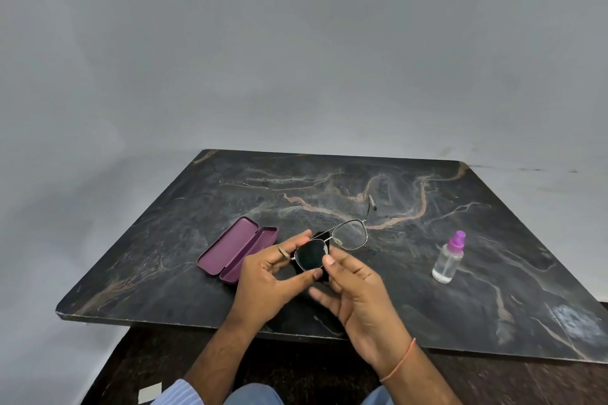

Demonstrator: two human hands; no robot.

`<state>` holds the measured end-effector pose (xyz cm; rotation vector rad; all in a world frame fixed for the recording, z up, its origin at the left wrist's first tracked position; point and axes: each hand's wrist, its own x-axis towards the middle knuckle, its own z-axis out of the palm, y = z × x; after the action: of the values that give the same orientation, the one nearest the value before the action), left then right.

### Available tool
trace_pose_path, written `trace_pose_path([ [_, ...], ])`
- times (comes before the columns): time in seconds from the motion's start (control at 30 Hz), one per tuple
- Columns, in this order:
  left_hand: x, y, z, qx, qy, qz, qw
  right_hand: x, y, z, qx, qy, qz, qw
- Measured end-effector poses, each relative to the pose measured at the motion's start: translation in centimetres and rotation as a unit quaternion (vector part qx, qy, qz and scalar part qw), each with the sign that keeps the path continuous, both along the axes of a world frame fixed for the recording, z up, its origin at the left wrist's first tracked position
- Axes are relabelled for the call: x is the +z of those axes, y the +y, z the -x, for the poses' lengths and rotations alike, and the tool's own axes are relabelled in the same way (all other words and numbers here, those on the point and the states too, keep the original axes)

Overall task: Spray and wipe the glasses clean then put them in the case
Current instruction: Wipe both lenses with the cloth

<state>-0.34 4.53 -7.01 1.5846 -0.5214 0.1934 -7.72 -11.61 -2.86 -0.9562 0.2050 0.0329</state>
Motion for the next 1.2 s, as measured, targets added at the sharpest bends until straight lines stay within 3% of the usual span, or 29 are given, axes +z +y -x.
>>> trace_pose_path([
  [0.17,0.0,0.4,0.2,0.016,-0.015,-0.029,0.999,-0.3,1.3,0.3,0.045,0.004,0.017,0.999],
  [0.53,-0.1,0.3,0.0,0.014,-0.031,-0.027,0.999,-0.9,0.0,-1.0,-0.032,0.022,-0.046,0.998],
  [0.87,-0.1,0.4,0.2,0.035,-0.035,-0.026,0.998,-1.1,-0.1,-0.7,-0.002,0.000,0.008,1.000],
  [1.2,-0.5,0.1,0.0,0.035,0.003,-0.006,0.999,-0.6,-0.7,0.4,-0.143,0.019,0.098,0.985],
])
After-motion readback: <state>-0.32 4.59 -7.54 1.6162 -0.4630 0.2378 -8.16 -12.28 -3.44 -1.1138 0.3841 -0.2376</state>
